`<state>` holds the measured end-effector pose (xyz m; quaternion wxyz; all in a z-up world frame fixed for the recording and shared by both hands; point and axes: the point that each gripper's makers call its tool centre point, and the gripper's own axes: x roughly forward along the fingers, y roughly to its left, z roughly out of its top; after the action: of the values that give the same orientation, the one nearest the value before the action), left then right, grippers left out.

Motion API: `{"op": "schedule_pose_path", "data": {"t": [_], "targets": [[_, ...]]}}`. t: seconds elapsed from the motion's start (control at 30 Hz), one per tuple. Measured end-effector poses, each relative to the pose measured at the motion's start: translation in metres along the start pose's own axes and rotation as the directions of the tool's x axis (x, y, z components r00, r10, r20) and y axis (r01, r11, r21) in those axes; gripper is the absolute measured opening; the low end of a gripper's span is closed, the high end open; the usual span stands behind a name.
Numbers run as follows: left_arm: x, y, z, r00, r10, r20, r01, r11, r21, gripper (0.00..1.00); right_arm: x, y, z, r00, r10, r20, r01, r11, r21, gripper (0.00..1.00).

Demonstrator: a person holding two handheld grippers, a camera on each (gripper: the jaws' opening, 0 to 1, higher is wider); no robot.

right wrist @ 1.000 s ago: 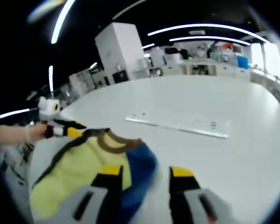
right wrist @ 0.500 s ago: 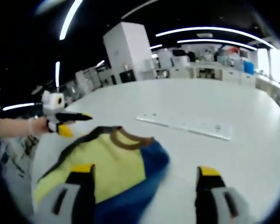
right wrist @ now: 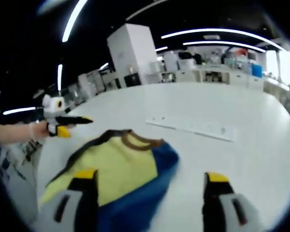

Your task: Fold the garment on the visible template until the final outline fits inside the template.

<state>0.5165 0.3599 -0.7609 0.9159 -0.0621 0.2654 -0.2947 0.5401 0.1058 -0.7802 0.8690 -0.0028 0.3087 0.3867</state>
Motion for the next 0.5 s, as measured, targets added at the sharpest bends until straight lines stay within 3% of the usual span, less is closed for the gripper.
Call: {"op": "schedule_pose_path", "data": {"t": [0.13,0.5], "targets": [[-0.009,0.003,-0.001,1.000,0.001,0.017,-0.001,1.000,-0.015,0.95,-0.007,0.000,-0.006,1.000,-0.006,-0.001,0.006,1.000,0.013,0.89],[-0.043,-0.022,-0.002,0.998,0.013,0.054,-0.012,1.000,-0.021,0.92,-0.042,0.003,-0.024,0.999,-0.036,0.007,0.035,0.999,0.036,0.87]]}}
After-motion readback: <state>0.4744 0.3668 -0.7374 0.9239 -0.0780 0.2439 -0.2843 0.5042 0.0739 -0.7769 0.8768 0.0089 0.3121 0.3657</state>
